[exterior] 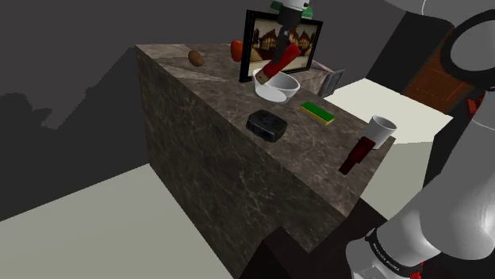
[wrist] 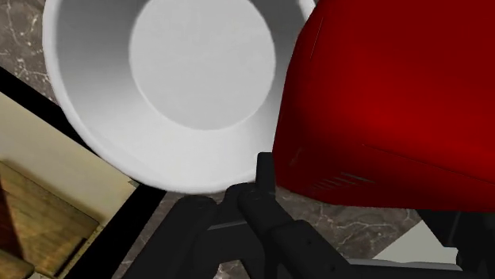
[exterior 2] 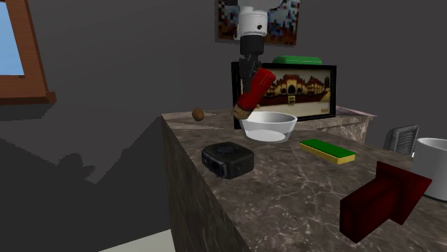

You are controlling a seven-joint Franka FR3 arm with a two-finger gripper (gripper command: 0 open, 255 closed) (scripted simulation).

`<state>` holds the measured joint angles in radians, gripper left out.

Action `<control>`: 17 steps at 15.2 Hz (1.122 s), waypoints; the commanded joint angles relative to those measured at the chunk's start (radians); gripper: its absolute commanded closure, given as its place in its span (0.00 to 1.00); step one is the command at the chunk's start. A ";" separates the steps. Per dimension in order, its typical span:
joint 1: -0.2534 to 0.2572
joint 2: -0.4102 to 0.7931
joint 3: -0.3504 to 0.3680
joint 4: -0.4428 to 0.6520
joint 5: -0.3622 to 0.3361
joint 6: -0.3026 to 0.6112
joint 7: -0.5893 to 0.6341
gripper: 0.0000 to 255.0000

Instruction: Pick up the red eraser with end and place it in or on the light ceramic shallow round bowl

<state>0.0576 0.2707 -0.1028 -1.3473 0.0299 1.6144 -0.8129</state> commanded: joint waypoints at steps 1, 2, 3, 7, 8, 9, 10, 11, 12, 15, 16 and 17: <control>-0.032 0.055 -0.015 0.086 0.010 -0.032 -0.045 1.00; -0.047 0.084 -0.021 0.131 0.015 -0.047 -0.064 1.00; -0.064 0.116 -0.026 0.179 0.021 -0.064 -0.083 1.00; -0.145 0.295 -0.041 0.466 0.049 -0.174 -0.157 1.00; -0.142 0.283 -0.040 0.432 0.047 -0.152 -0.157 1.00; -0.140 0.272 -0.041 0.400 0.046 -0.131 -0.158 1.00; -0.138 0.263 -0.041 0.371 0.045 -0.111 -0.158 1.00; -0.136 0.254 -0.041 0.343 0.044 -0.092 -0.158 1.00; -0.134 0.247 -0.041 0.317 0.043 -0.073 -0.158 1.00; -0.129 0.229 -0.042 0.247 0.041 -0.021 -0.159 1.00; -0.128 0.224 -0.042 0.226 0.040 -0.005 -0.159 1.00; -0.127 0.220 -0.042 0.206 0.040 0.011 -0.160 1.00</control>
<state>-0.0700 0.4971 -0.1443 -1.1173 0.0703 1.6067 -0.9713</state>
